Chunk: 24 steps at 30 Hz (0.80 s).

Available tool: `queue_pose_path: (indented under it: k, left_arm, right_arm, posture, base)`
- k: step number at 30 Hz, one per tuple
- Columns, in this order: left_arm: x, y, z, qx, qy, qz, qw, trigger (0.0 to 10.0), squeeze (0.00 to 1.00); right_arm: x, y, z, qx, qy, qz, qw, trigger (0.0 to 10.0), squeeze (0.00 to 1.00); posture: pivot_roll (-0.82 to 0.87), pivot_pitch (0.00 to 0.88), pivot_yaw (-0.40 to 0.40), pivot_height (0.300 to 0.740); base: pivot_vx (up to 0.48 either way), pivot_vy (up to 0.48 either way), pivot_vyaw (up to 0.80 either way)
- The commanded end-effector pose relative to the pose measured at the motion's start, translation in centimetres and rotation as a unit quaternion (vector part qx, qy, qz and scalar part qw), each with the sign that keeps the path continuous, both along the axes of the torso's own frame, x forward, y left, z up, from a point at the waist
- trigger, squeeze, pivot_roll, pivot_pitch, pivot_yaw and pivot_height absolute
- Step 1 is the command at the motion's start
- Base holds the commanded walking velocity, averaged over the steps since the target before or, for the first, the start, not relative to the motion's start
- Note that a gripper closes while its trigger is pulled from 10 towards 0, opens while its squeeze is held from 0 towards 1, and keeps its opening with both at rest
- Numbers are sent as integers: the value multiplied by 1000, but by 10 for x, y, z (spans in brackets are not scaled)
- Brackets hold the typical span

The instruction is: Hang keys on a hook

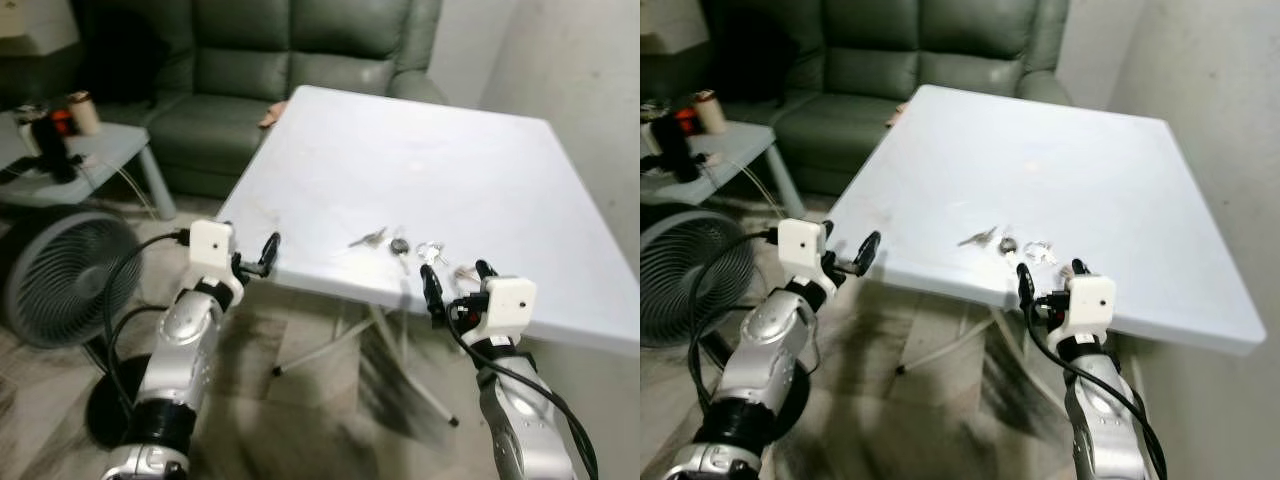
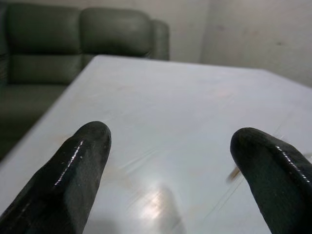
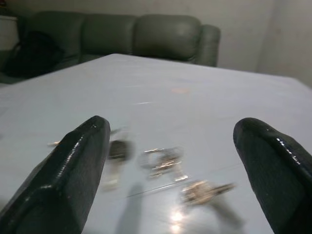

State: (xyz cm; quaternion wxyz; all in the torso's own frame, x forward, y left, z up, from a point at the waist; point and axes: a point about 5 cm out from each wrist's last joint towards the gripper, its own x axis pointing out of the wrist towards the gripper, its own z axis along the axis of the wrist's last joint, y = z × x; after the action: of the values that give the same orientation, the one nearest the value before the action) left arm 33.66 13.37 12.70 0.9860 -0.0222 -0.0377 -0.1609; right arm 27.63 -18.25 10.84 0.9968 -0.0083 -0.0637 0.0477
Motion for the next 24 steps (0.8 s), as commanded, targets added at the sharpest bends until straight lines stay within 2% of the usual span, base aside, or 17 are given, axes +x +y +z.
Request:
queue_pose_path:
  k: [1, 8, 12, 15, 17, 19, 21, 24]
  left_arm:
    - [1, -3, 2, 9, -5, 7, 1000, 10000, 0]
    - [-2, -3, 0, 10, -17, 18, 1000, 10000, 0]
    - [-4, -3, 0, -3, -22, 21, 1000, 10000, 0]
    - [-8, -6, 0, -11, -28, -9, 1000, 10000, 0]
    - [-11, -8, 0, 0, -40, -25, 999, 10000, 0]
    - [-13, -9, -1, 3, -41, -30, 999, 10000, 0]
    - [-18, -13, -6, 8, -36, -45, 998, 10000, 0]
    - [-21, -15, -8, 12, -35, -51, 998, 10000, 0]
  right_arm:
    - [-1, -4, -1, -4, 3, -2, 1000, 10000, 0]
    - [0, -2, -2, -8, 7, 8, 1000, 10000, 0]
    - [-2, 0, -4, -17, 14, 19, 1000, 10000, 0]
    - [-3, -1, -6, -22, 22, 28, 999, 10000, 0]
    - [-4, -1, -7, -31, 25, 34, 999, 10000, 0]
    - [-5, -2, -7, -39, 27, 40, 998, 10000, 0]
    - [-8, -2, -8, -70, 30, 61, 995, 10000, 0]
    - [-8, -3, -8, -71, 32, 64, 995, 10000, 0]
  posture:
    - [3, 0, -43, 740]
    - [8, 0, -51, 740]
    - [11, 1, -57, 740]
    - [15, 5, -66, 740]
    - [16, 10, -69, 740]
    - [16, 13, -70, 740]
    - [16, 18, -71, 740]
    - [15, 23, -74, 740]
  base:
    - [326, 0, 0]
    - [47, 0, 0]
    - [0, 0, 0]
    - [0, 0, 0]
    - [0, 0, 0]
    - [0, 0, 0]
    - [0, 0, 0]
    - [0, 0, 0]
